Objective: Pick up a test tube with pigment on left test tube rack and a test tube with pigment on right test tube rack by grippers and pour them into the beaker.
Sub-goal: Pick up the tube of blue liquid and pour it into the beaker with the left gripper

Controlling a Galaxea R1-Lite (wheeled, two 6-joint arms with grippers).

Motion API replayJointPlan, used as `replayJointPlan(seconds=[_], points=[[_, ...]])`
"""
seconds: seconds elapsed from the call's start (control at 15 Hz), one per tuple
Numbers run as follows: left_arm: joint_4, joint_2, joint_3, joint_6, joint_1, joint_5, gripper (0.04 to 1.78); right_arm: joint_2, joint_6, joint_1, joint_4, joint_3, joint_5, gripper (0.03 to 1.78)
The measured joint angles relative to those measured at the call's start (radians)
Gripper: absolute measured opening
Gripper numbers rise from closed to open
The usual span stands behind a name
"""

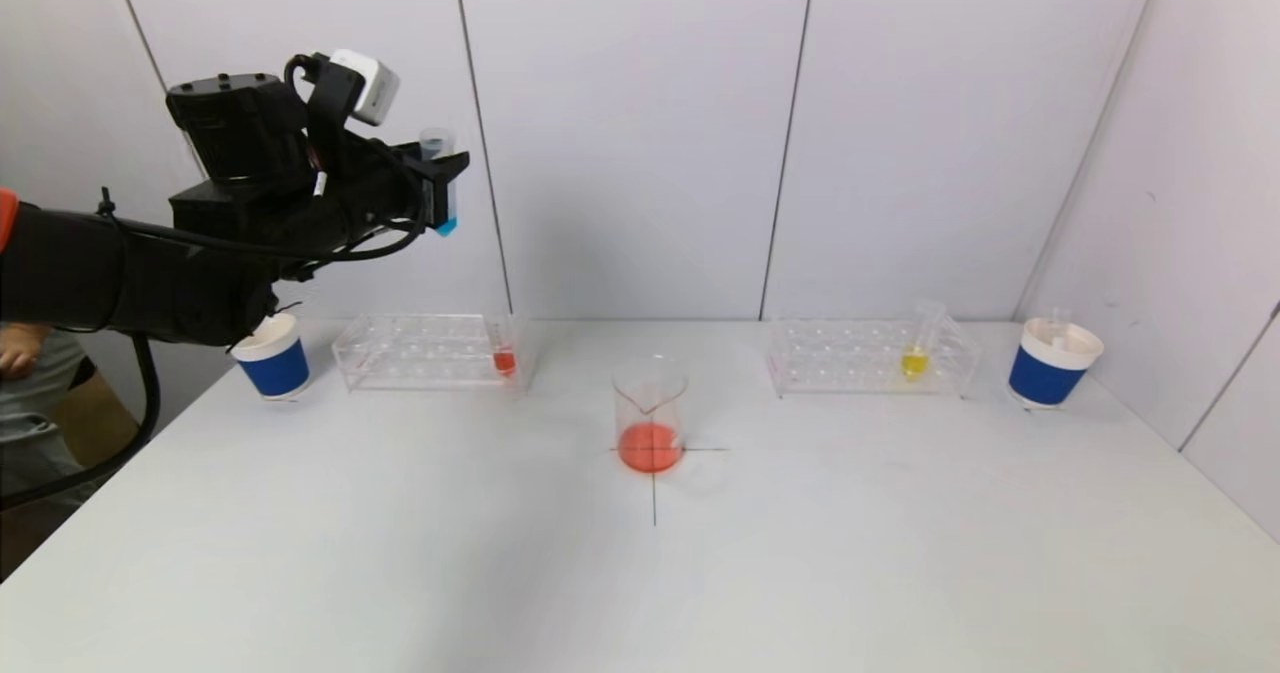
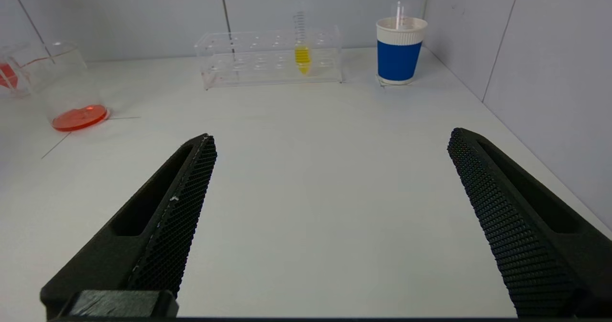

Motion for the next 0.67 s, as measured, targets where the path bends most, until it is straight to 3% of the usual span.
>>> replayJointPlan(seconds=[0.67], points=[[0.016,0.014,-0.028,0.142,-0.12,0.023,0.45,0.0,0.0,0.0,0.0,0.0,0.001,1.76]])
